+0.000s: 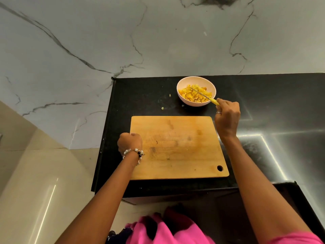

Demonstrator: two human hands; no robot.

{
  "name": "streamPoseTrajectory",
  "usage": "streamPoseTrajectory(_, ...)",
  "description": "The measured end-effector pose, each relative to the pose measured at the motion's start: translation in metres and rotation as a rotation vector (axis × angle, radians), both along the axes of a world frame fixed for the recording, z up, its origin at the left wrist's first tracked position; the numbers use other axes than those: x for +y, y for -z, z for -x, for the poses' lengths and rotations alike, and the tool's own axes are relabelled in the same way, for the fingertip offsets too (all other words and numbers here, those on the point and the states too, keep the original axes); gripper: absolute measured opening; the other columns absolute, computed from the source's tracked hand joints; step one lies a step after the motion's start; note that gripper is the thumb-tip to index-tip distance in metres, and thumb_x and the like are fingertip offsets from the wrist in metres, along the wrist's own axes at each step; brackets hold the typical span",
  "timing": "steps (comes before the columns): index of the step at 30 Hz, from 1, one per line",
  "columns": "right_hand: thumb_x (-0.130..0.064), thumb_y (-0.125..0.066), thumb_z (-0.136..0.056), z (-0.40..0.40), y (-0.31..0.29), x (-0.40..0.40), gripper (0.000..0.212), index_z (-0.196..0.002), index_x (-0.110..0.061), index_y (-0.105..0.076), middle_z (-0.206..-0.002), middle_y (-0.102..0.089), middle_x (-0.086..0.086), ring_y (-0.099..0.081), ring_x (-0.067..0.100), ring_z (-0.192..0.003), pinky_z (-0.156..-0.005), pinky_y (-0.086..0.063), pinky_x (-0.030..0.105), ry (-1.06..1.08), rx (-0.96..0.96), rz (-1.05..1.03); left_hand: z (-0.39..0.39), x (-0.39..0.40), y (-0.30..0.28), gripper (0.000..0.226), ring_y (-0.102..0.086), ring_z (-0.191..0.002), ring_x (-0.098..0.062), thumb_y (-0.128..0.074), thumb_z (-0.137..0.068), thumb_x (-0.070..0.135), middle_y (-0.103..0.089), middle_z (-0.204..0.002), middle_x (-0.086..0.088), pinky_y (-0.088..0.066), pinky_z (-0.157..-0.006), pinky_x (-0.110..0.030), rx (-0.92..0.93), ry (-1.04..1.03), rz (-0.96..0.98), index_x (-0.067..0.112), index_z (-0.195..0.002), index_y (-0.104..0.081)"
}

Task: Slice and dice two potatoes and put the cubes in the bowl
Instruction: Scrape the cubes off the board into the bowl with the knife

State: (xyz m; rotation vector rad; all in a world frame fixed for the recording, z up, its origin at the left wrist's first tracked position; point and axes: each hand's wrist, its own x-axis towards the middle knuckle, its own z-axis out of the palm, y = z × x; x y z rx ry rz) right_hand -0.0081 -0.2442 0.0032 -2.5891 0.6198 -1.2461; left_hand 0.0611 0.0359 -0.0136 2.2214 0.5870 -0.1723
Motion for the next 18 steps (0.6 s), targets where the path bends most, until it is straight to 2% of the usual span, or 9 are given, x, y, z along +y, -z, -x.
streamPoseTrajectory(3, 0.008, -0.058, -0.084, 0.002, -0.001, 0.001, 0.021, -0.101, 0.004, -0.070, -0.084, -0.069, 0.018, -0.056, 0.034, -0.073, -0.063, -0.033, 0.024, -0.007, -0.014, 0.030, 0.005, -0.012, -0.011, 0.025, -0.045, -0.108, -0.034, -0.059, -0.087, 0.024, -0.043, -0.124, -0.020, -0.045, -0.081, -0.040, -0.047, 0.069, -0.203, 0.001, -0.097, -0.060)
streamPoseTrajectory(5, 0.010, -0.058, -0.083, 0.001, 0.000, -0.001, 0.022, -0.100, 0.004, -0.070, -0.083, -0.070, 0.017, -0.055, 0.033, -0.072, -0.062, -0.033, 0.023, -0.009, -0.012, 0.048, 0.005, -0.020, -0.023, 0.027, -0.040, -0.114, -0.035, -0.060, -0.087, 0.026, -0.039, -0.128, -0.018, -0.039, -0.091, -0.042, -0.083, 0.152, -0.299, 0.007, -0.106, -0.059)
streamPoseTrajectory(7, 0.012, -0.058, -0.083, 0.000, 0.002, -0.004, 0.024, -0.101, 0.003, -0.069, -0.084, -0.070, 0.015, -0.053, 0.030, -0.072, -0.060, -0.033, 0.024, -0.017, -0.001, 0.068, 0.000, -0.033, -0.034, 0.034, -0.040, -0.118, -0.033, -0.056, -0.089, 0.023, -0.040, -0.130, -0.015, -0.038, -0.096, -0.042, -0.166, 0.258, -0.306, 0.014, -0.122, -0.056)
streamPoseTrajectory(10, 0.012, -0.057, -0.084, -0.005, 0.002, -0.011, 0.025, -0.104, 0.003, -0.069, -0.089, -0.070, 0.012, -0.050, 0.027, -0.073, -0.059, -0.037, 0.027, -0.056, 0.001, 0.099, -0.010, -0.065, -0.043, 0.047, -0.045, -0.117, -0.027, -0.049, -0.091, 0.011, -0.046, -0.130, -0.011, -0.045, -0.094, -0.041, -0.408, 0.597, -0.185, 0.016, -0.137, -0.044)
streamPoseTrajectory(13, 0.009, -0.057, -0.085, -0.009, -0.002, -0.019, 0.023, -0.105, 0.005, -0.068, -0.097, -0.071, 0.015, -0.051, 0.028, -0.075, -0.058, -0.044, 0.033, -0.092, -0.013, 0.138, -0.020, -0.106, -0.051, 0.063, -0.043, -0.121, -0.025, -0.049, -0.086, 0.003, -0.045, -0.135, -0.007, -0.045, -0.094, -0.040, -0.645, 0.951, -0.290, 0.020, -0.145, -0.033)
streamPoseTrajectory(16, -0.002, -0.051, -0.090, -0.012, -0.008, -0.027, 0.024, -0.103, 0.008, -0.068, -0.099, -0.070, 0.019, -0.054, 0.030, -0.075, -0.059, -0.048, 0.035, -0.125, -0.042, 0.182, -0.035, -0.146, -0.054, 0.076, -0.022, -0.139, -0.027, -0.055, -0.085, 0.009, -0.028, -0.151, -0.006, -0.029, -0.107, -0.046, -0.696, 1.124, -0.524, 0.031, -0.148, -0.019)
streamPoseTrajectory(18, -0.008, -0.047, -0.092, -0.013, -0.011, -0.031, 0.029, -0.102, 0.009, -0.069, -0.098, -0.070, 0.019, -0.055, 0.030, -0.074, -0.060, -0.048, 0.034, -0.145, -0.061, 0.206, -0.041, -0.165, -0.053, 0.082, -0.007, -0.143, -0.032, -0.058, -0.087, 0.013, -0.013, -0.155, -0.010, -0.018, -0.111, -0.054, -0.682, 1.173, -0.639, 0.040, -0.148, -0.010)
